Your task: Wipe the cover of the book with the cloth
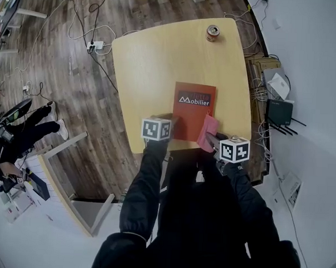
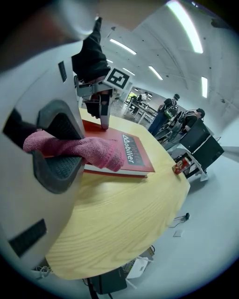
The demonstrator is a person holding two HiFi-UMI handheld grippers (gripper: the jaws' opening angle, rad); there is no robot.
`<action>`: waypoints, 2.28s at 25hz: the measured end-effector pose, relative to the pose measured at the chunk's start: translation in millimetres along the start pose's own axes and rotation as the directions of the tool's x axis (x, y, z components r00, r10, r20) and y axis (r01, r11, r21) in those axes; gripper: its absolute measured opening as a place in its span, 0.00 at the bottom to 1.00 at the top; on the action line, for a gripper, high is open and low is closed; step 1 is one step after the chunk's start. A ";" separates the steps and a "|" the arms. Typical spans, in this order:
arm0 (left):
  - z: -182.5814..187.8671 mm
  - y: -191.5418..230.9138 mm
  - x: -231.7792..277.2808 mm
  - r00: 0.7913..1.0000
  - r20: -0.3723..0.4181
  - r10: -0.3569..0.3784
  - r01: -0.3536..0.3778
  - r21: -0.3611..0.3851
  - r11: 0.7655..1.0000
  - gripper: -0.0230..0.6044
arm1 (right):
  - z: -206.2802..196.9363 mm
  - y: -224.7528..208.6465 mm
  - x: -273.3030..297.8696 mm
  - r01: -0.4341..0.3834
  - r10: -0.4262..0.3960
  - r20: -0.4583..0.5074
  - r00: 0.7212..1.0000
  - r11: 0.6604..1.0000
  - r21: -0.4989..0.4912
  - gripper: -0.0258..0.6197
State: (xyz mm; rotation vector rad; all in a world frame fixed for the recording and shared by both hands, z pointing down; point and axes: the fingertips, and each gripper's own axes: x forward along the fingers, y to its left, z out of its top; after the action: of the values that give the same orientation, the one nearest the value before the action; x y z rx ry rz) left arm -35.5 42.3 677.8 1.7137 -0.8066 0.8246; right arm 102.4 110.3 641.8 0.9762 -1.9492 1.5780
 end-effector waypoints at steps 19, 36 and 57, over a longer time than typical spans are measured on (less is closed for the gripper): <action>42.2 -78.6 -162.2 0.797 0.560 0.227 -0.290 0.026 0.957 0.10 | 82.5 108.0 -130.0 -0.010 0.132 0.294 0.947 0.924 -0.383 0.16; -68.6 -159.6 -340.3 0.581 0.810 0.079 -0.295 0.119 0.948 0.09 | 0.3 250.6 -225.5 0.327 0.079 0.580 0.811 0.761 -0.560 0.16; -78.6 -231.5 -390.7 0.448 0.893 0.038 -0.355 0.139 0.924 0.09 | -18.3 288.9 -322.2 0.426 0.175 0.713 0.679 0.698 -0.576 0.16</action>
State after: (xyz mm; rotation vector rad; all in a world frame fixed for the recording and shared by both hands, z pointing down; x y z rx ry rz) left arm -66.0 225.0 255.8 2.3905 -1.6889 0.1000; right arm 92.4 234.4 226.9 1.4531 -2.5854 0.1508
